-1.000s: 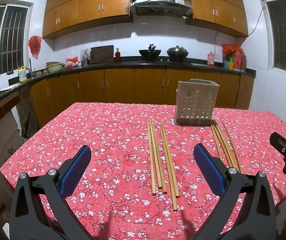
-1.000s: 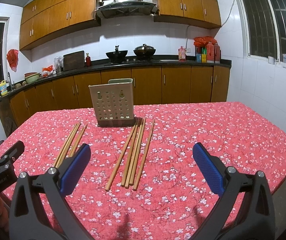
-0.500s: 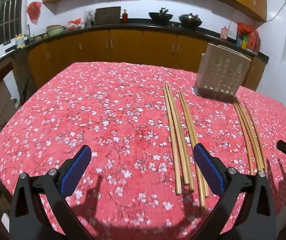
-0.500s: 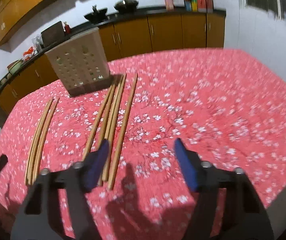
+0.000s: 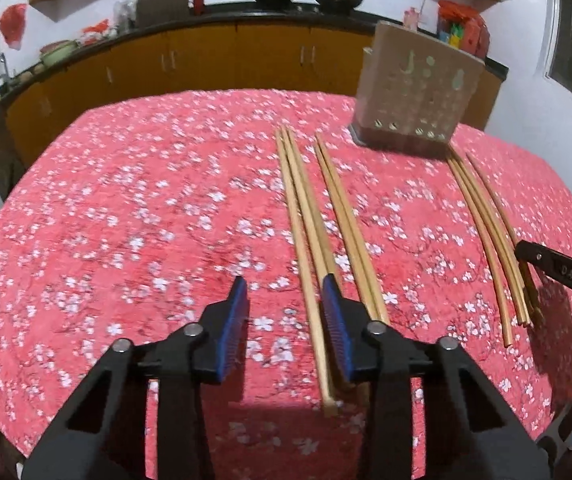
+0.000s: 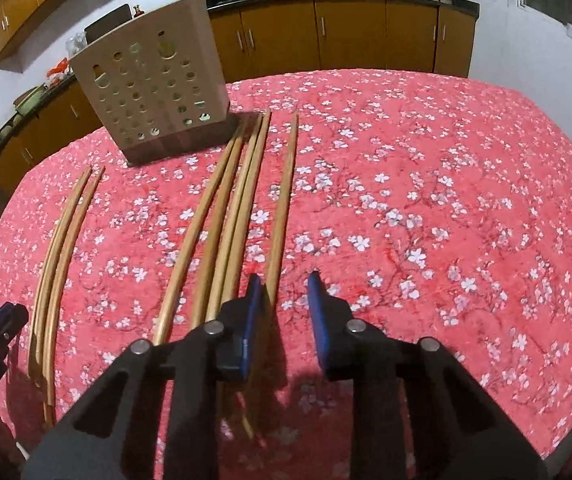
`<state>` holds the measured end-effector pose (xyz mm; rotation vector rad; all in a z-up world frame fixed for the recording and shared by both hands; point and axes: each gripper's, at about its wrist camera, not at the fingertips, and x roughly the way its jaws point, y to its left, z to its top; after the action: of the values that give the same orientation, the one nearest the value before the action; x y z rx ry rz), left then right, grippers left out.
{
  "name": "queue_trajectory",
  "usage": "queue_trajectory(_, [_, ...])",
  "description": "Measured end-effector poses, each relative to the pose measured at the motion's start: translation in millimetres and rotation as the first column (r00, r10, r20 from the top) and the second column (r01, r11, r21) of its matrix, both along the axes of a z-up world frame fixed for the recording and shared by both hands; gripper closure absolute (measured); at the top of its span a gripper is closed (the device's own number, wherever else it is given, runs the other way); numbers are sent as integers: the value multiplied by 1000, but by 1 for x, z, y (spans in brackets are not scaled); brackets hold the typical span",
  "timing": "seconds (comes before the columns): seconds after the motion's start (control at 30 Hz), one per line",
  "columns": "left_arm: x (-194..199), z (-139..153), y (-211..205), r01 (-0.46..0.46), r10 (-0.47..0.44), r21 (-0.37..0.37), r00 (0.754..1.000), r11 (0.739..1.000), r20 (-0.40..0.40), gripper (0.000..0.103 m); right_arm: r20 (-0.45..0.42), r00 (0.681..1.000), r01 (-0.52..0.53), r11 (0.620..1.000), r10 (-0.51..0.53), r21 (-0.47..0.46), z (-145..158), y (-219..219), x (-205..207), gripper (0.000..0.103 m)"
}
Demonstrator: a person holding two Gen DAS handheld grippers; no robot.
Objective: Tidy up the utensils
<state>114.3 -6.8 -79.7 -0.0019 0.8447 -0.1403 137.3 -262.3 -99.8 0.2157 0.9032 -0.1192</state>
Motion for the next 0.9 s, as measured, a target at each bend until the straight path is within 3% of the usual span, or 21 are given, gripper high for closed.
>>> queue_trajectory(0.13, [5, -5, 1, 16, -16, -3, 999, 1000, -31, 77, 0, 1000, 8, 1000, -8, 2, -1, -4, 0, 88])
queue_trajectory(0.37, [20, -7, -1, 30, -27, 73, 999, 997, -46, 93, -10, 1000, 1, 1000, -1, -31, -1, -4, 5, 95])
queue_trajectory(0.6, [60, -7, 20, -39, 43, 106, 998, 994, -35, 95, 6, 999, 49, 999, -49, -4, -1, -27, 25, 95])
queue_trajectory(0.77, [65, -6, 32, -52, 54, 62, 998, 997, -26, 95, 42, 997, 72, 997, -72, -14, -3, -36, 28, 95])
queue_trajectory(0.9, [64, -7, 30, -53, 55, 73, 998, 996, -23, 95, 39, 997, 75, 997, -74, -18, -4, -36, 27, 95])
